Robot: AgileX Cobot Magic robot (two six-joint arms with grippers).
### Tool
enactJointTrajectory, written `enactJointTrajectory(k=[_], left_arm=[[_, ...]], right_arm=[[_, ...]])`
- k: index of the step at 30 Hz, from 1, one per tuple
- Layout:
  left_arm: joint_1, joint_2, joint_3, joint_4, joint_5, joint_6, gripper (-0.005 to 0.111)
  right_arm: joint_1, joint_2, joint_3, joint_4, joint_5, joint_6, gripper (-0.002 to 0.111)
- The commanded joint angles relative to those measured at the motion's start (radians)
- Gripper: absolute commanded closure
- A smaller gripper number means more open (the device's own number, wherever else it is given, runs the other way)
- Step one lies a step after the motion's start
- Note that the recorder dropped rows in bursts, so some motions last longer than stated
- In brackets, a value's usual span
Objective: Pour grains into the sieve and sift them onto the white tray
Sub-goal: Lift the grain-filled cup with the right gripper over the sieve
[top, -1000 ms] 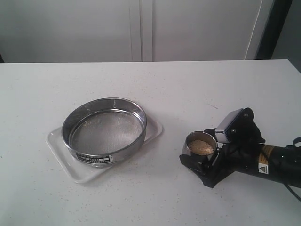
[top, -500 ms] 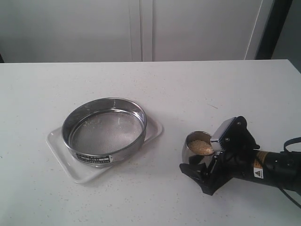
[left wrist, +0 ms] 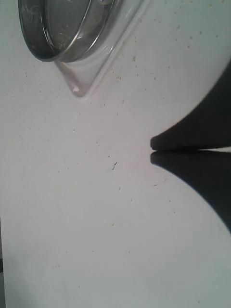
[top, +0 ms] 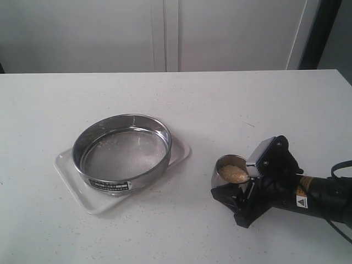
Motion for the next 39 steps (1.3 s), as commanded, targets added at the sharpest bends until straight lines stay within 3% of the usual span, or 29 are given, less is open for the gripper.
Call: enactJointTrajectory(k=[1, 9, 31, 39], left_arm=[[0.002, -0.005, 0.005, -0.011, 0.003, 0.0, 0.107], [0.002, -0.005, 0.005, -0.011, 0.003, 0.0, 0.107], [0.002, -0.005, 0.005, -0.011, 0.003, 0.0, 0.107], [0.002, -0.005, 0.005, -0.011, 0.003, 0.0, 0.107]], right_arm=[[0.001, -0.013, -0.006, -0.003, -0.02, -0.014, 0.108], [0.001, -0.081, -0.006, -0.016, -0.018, -0.005, 0.108], [0.001, -0.385, -0.006, -0.171, 0.139, 0.311, 0.108], [0.001, -0.467, -0.067, -0.356, 0.261, 0.497, 0.108]])
